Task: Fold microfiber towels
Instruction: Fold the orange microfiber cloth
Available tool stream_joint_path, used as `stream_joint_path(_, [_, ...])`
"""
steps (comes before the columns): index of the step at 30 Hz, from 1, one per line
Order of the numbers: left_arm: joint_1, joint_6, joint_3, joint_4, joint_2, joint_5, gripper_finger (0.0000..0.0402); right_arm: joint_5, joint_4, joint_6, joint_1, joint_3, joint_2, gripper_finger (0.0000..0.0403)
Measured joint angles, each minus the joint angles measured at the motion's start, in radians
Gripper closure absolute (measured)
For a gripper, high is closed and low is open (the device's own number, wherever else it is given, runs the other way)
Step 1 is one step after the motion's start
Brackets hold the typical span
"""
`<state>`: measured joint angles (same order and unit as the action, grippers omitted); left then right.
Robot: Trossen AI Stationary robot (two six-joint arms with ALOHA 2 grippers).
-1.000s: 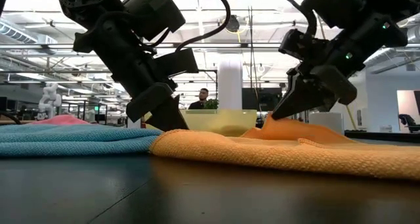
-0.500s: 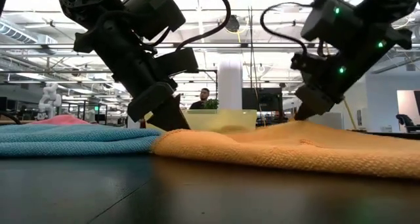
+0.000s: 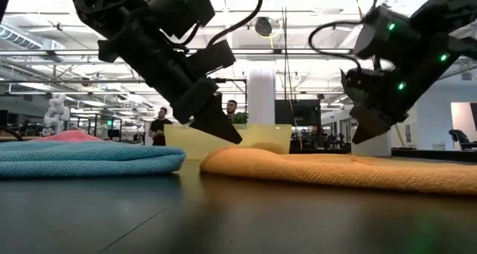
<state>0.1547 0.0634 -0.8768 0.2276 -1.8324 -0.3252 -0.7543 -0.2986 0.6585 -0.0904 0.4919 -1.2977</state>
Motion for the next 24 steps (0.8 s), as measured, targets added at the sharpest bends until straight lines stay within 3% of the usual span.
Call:
stream_joint_path(5, [-0.01, 0.002, 0.0, 0.037, 0.0, 0.0, 0.0371, 0.211, 0.077, -0.011, -0.075, 0.0, 0.091, 0.0292])
stream_joint_path(9, [-0.004, 0.004, 0.0, 0.063, 0.0, 0.01, 0.0371, 0.387, 0.246, -0.06, -0.169, 0.0, 0.05, 0.0292])
stream_joint_path(18, [0.109, 0.014, 0.001, 0.17, -0.071, 0.106, 0.0371, 0.568, 0.707, 0.008, -0.333, 0.012, -0.268, 0.0321])
stream_joint_path(21, [0.148, 0.078, 0.0, 0.153, -0.084, 0.042, 0.0371, 0.647, 0.86, 0.007, -0.363, 0.06, -0.389, 0.0331])
stream_joint_path(24, [0.185, 0.175, 0.003, 0.137, -0.026, -0.042, 0.0371, 0.655, 0.877, -0.022, -0.395, 0.143, -0.481, 0.0342])
